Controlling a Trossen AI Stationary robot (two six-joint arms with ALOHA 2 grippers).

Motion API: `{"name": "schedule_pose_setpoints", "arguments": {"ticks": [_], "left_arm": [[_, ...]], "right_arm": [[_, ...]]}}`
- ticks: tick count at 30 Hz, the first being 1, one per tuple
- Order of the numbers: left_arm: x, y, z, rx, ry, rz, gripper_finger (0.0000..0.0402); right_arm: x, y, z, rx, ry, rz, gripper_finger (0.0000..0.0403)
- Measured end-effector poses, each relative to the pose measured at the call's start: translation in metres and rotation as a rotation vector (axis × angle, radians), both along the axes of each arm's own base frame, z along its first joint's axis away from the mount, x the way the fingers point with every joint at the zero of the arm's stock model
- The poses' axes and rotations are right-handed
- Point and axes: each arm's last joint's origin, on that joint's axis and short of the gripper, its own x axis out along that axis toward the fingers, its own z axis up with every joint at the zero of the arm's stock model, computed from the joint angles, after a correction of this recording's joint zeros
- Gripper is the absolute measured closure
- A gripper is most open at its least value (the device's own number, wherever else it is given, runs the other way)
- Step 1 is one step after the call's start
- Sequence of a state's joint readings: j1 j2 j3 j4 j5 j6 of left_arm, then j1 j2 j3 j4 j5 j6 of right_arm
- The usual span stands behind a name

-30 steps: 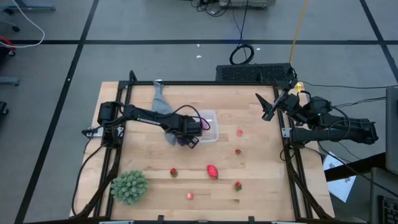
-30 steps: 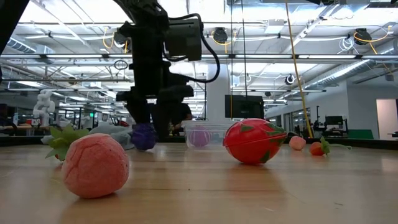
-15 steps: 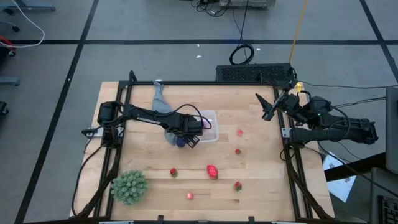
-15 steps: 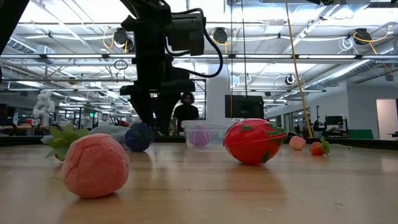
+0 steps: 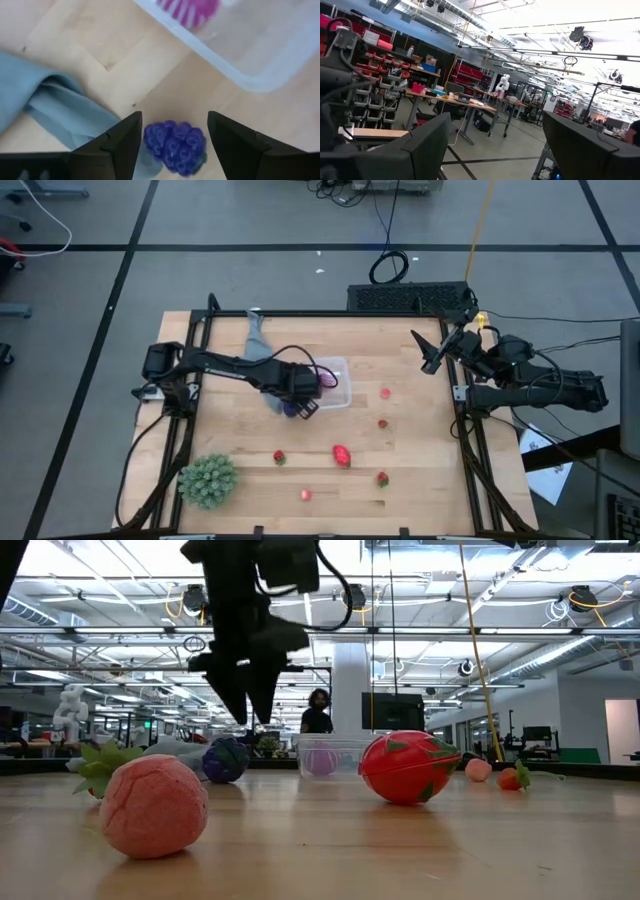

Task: Pick and placing Produce into tupperware
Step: Put the purple grapes into the transparent bin

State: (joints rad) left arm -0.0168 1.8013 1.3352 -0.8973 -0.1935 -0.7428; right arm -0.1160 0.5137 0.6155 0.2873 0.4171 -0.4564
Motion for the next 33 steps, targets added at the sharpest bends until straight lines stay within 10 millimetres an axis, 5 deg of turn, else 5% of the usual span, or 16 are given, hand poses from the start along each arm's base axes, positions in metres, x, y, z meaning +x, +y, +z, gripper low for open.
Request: {"name": "schedule_pose_setpoints", "arguments": {"ticks": [11,33], "left_arm": [[-0.019,-0.046,0.003,0.109,0.177,-0.366,0.0169],[-0.02,-0.061,-0.002,0.283,0.27,-0.731,0.0169]], "right_arm": [[0.0,0.0,0.0,0.031,-0.019,0.01,0.0094],[-0.001,0.0,0.004,0.057,-0.084,0.026,0.0094]]}}
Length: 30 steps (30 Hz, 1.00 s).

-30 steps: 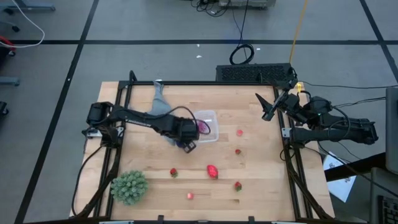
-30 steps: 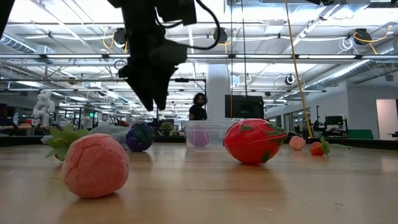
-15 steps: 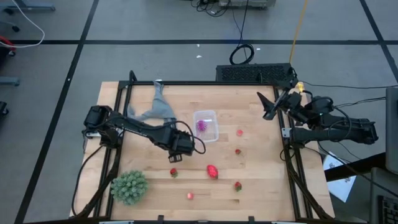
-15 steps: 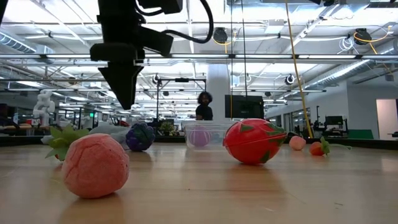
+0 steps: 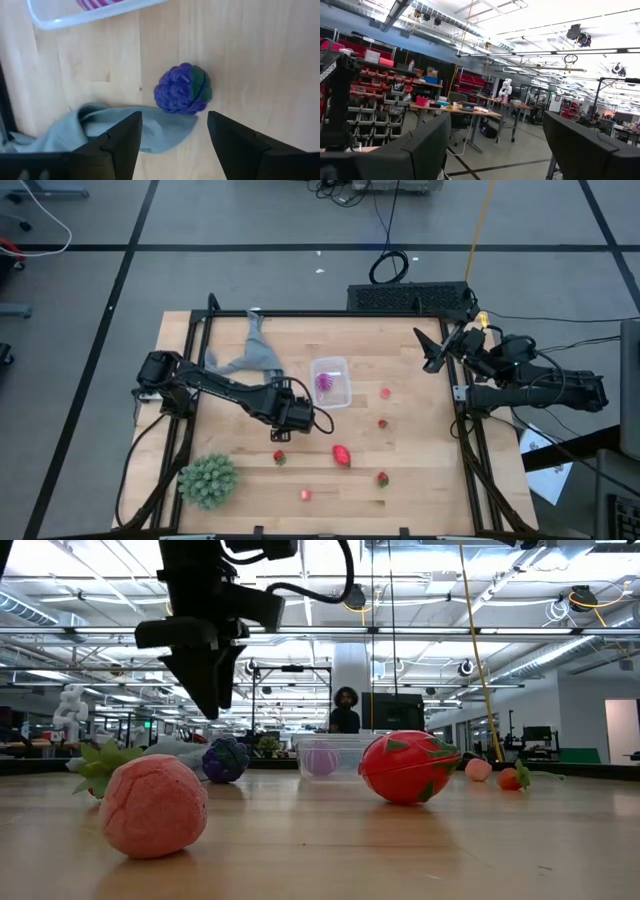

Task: Pick and placing Produce into tupperware
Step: Put the purple grapes into the transparent bin

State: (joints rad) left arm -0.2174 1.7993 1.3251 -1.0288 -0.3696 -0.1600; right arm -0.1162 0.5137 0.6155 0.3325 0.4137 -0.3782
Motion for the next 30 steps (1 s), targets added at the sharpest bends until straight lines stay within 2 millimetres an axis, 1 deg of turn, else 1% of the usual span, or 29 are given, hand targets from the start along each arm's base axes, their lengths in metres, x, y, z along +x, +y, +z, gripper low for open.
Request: {"name": "schedule_pose_setpoints", "arguments": {"ticks": [3,10,13,18,22,26,30], "left_arm": [[0.005,-0.002,-0.006,0.002,-0.006,-0.034,0.0169],[0.006,-0.003,-0.014,0.024,0.032,-0.052,0.0166],[0.008,-0.004,-0.014,0.028,0.019,-0.054,0.015],[0.008,-0.003,-0.016,0.028,0.018,-0.037,0.0109],[0.003,-0.003,-0.023,0.008,0.046,-0.03,0.0081],[-0.001,-0.002,-0.033,-0.015,0.056,-0.029,0.0064],[-0.001,-0.002,-0.036,-0.014,0.047,-0.039,0.0056]], "right_arm": [[0.0,0.0,0.0,0.0,0.0,0.0,0.0094],[0.0,0.0,0.0,0.0,0.0,0.001,0.0094],[0.0,0.0,0.0,0.0,0.001,0.001,0.0094],[0.0,0.0,0.0,0.0,0.001,0.001,0.0094],[0.0,0.0,0.0,0.0,0.001,0.001,0.0094],[0.0,0.0,0.0,0.0,0.001,0.001,0.0094],[0.0,0.0,0.0,0.0,0.001,0.001,0.0094]]}}
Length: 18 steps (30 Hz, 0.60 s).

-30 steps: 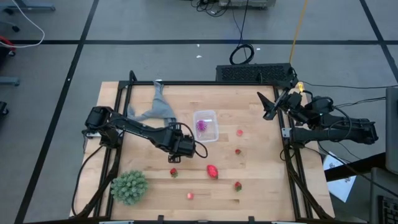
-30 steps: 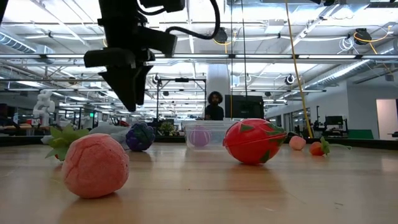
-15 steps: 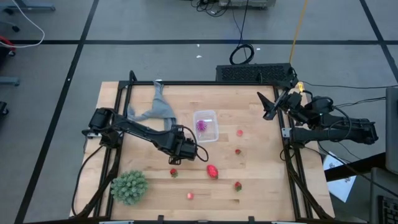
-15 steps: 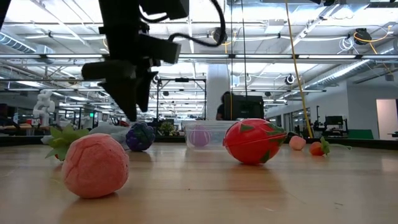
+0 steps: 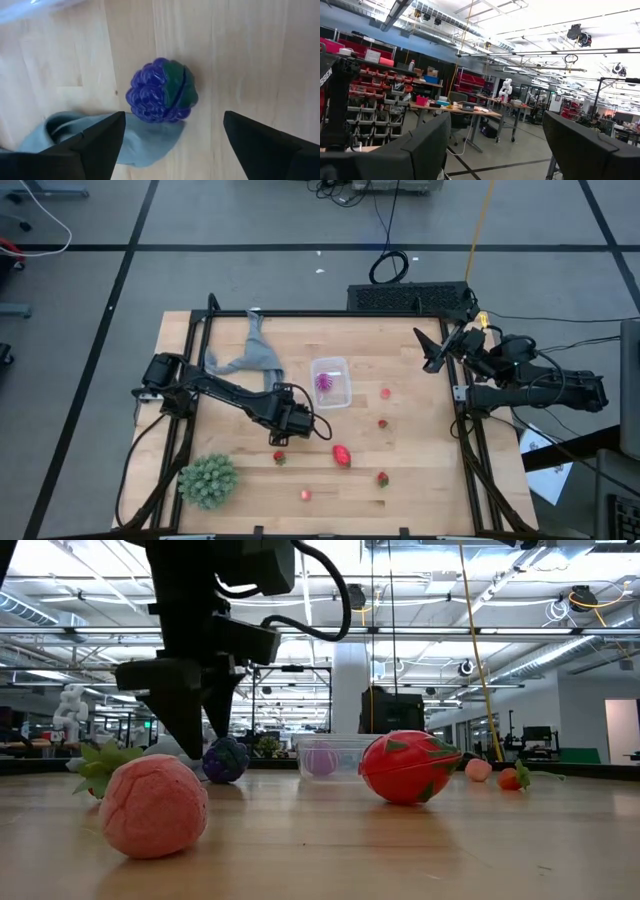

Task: Pick and placing Produce into tupperware
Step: Put the purple grapes into the transparent bin

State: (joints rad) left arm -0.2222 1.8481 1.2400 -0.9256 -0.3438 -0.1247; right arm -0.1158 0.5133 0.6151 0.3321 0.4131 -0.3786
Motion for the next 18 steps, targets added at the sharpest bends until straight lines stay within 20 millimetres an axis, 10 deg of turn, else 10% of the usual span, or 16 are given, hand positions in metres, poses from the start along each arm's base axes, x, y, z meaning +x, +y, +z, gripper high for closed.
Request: {"name": "schedule_pose_setpoints", "arguments": {"ticks": [18], "left_arm": [[0.009,0.014,0.0,-0.002,-0.033,-0.047,0.0055]], "right_arm": [[0.0,0.0,0.0,0.0,0.0,0.0,0.0094]]}}
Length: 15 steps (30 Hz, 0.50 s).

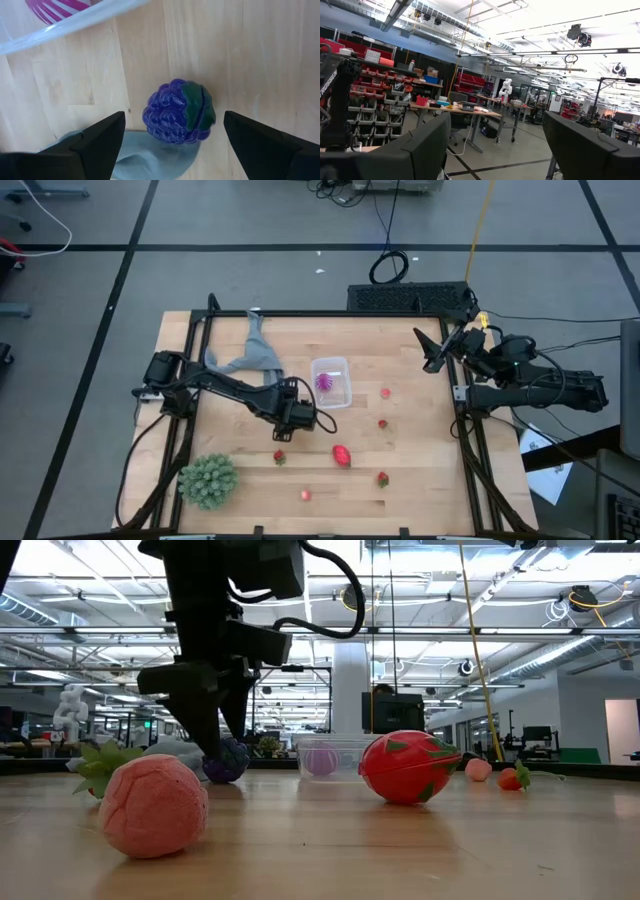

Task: Pick and placing Produce into tupperware
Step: Put the purple grapes into the transparent bin

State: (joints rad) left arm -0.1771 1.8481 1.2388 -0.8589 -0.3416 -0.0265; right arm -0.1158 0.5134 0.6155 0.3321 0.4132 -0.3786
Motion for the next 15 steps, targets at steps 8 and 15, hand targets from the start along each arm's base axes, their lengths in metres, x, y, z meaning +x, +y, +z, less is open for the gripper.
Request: {"name": "schedule_pose_setpoints", "arguments": {"ticks": [8,15], "left_arm": [[-0.001,0.002,-0.006,-0.025,0.001,-0.017,0.0055],[-0.007,0.003,-0.021,-0.027,-0.006,-0.02,0.0055]], "right_arm": [[0.0,0.0,0.0,0.0,0.0,0.0,0.0094],[0.0,0.0,0.0,0.0,0.0,0.0,0.0094]]}}
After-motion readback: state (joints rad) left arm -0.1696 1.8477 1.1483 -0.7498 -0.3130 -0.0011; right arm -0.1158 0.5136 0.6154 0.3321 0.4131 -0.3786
